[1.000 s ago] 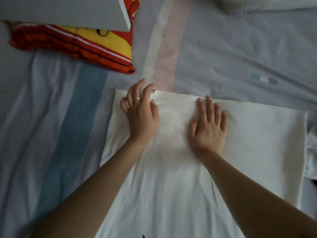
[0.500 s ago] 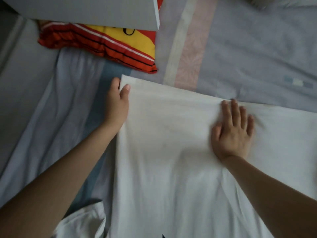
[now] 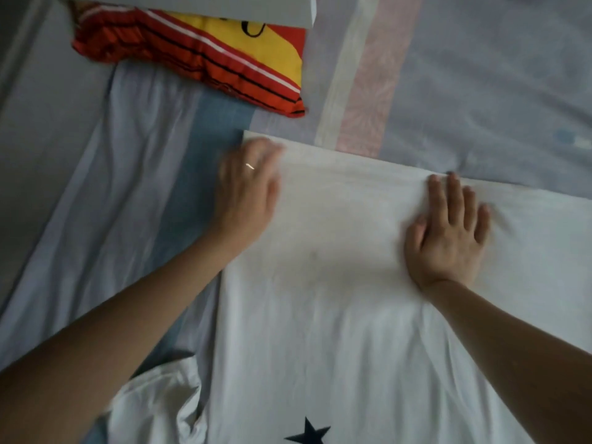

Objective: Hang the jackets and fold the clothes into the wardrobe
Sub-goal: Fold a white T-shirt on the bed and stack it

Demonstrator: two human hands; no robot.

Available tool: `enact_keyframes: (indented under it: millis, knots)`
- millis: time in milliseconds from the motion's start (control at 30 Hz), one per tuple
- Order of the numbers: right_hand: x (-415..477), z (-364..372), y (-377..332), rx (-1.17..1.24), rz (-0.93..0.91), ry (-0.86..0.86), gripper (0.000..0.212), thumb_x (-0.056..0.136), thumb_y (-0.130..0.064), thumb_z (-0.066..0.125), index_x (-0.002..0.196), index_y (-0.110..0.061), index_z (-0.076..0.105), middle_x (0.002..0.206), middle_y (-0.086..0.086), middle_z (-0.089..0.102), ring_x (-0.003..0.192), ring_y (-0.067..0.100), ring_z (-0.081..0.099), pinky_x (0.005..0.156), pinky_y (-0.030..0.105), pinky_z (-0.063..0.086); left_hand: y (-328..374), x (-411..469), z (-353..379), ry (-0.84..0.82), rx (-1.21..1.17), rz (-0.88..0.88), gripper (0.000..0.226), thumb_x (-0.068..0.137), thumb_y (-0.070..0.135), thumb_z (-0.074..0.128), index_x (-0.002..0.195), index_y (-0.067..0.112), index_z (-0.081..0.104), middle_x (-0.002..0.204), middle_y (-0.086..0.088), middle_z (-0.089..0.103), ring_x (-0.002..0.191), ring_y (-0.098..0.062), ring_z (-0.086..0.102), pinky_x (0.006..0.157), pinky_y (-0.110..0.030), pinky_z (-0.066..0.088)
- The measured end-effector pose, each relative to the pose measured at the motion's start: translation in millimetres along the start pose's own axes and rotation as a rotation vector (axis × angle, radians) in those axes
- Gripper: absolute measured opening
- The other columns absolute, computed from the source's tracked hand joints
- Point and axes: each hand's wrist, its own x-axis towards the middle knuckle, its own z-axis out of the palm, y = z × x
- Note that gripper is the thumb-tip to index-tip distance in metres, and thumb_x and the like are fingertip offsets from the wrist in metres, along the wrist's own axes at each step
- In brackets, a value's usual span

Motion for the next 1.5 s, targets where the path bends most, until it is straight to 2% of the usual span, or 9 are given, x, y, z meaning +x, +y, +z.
enact_keyframes:
  millis: [100,367,534,734,901,1034,1101,1268,1502]
  knots:
    - [-0.9,0.3,1.1,-0.001,-0.003,-0.008,0.068,0.081,-0.035,0.032,0.149,-0.023,0.03,0.157,0.005,0.026,0.142,0.03,0.024,0.117,0.042,0.006,-10.5,-26.8,2.7,-0.295,0.111,0.298,0.064,0.091,0.046,0.036,0.149,0.02,0.029,0.157,-0.002,0.024,0.145,-0.026,0.02,0.114,-0.056,0.014]
    - [-1.0,0.6,0.3,-0.033,-0.032,-0.056,0.068,0.083,-0.036,0.031,0.15,-0.024,0.026,0.158,0.005,0.021,0.143,0.03,0.022,0.117,0.042,0.005,-29.5,4.0,19.4,-0.422,0.261,-0.033,0.091,0.075,0.072,0.028,0.152,0.031,0.001,0.16,0.005,-0.007,0.147,-0.018,-0.007,0.109,-0.065,-0.002]
    - [-22.1,-25.2,-26.2,-0.04,0.187,-0.258,0.063,0.096,-0.039,0.027,0.154,-0.021,0.009,0.161,0.01,0.001,0.147,0.034,0.002,0.118,0.048,-0.008,6.7,-6.1,-0.1,-0.413,0.152,-0.122,0.076,0.088,0.052,0.043,0.152,0.029,0.011,0.16,-0.011,-0.003,0.147,-0.033,-0.004,0.11,-0.064,-0.005]
    - [-193.2,-39.8,27.8,-0.128,-0.559,-0.339,0.059,0.096,-0.051,0.027,0.151,-0.03,0.024,0.158,-0.003,0.021,0.144,0.024,0.025,0.117,0.049,0.013,77.6,-144.6,-9.1,-0.343,0.109,0.08,0.064,0.09,0.045,0.029,0.151,0.026,0.021,0.159,-0.01,0.012,0.145,-0.039,0.008,0.112,-0.059,0.0]
    - [-179.4,-85.0,196.8,-0.277,-0.045,-0.324,0.066,0.09,-0.057,0.021,0.151,-0.035,0.019,0.159,-0.002,0.018,0.145,0.028,0.019,0.117,0.04,-0.002,62.6,-204.0,-13.5,-0.393,0.2,0.024,0.065,0.091,0.045,0.027,0.152,0.022,0.019,0.159,-0.009,0.014,0.144,-0.04,0.011,0.114,-0.057,0.01]
    - [-172.9,-98.8,195.4,-0.214,0.343,-0.205,0.071,0.086,-0.044,0.023,0.148,-0.012,0.03,0.154,0.017,0.027,0.143,0.035,0.018,0.117,0.04,-0.001,93.3,-196.0,-16.7,-0.411,0.104,-0.224,0.063,0.09,0.041,0.023,0.151,0.025,0.019,0.16,-0.004,0.009,0.146,-0.036,0.004,0.111,-0.063,0.0]
    - [-181.2,-91.4,151.9,-0.16,0.265,-0.15,0.069,0.086,-0.034,0.031,0.149,-0.006,0.028,0.156,0.019,0.021,0.144,0.036,0.015,0.118,0.048,0.004,123.8,-198.6,-18.1,-0.413,0.055,-0.253,0.065,0.089,0.04,0.025,0.151,0.024,0.018,0.16,-0.005,0.007,0.146,-0.035,0.002,0.11,-0.061,-0.006]
    - [-288.6,-56.4,74.2,-0.161,-0.404,-0.335,0.061,0.091,-0.047,0.031,0.149,-0.028,0.029,0.155,0.001,0.03,0.14,0.036,0.029,0.111,0.062,0.011,201.5,-298.2,-14.3,-0.45,0.093,0.08,0.064,0.089,0.044,0.034,0.149,0.021,0.03,0.158,-0.007,0.02,0.143,-0.039,0.017,0.11,-0.065,0.008]
    - [-406.8,-102.0,223.1,-0.295,0.193,-0.502,0.066,0.09,-0.065,0.018,0.148,-0.045,-0.006,0.156,-0.016,-0.012,0.147,0.029,-0.002,0.109,0.058,-0.015,196.4,-466.2,-56.9,-0.618,0.186,0.102,0.062,0.095,0.045,0.022,0.152,0.021,0.021,0.16,-0.008,0.013,0.145,-0.036,0.014,0.11,-0.066,0.012]
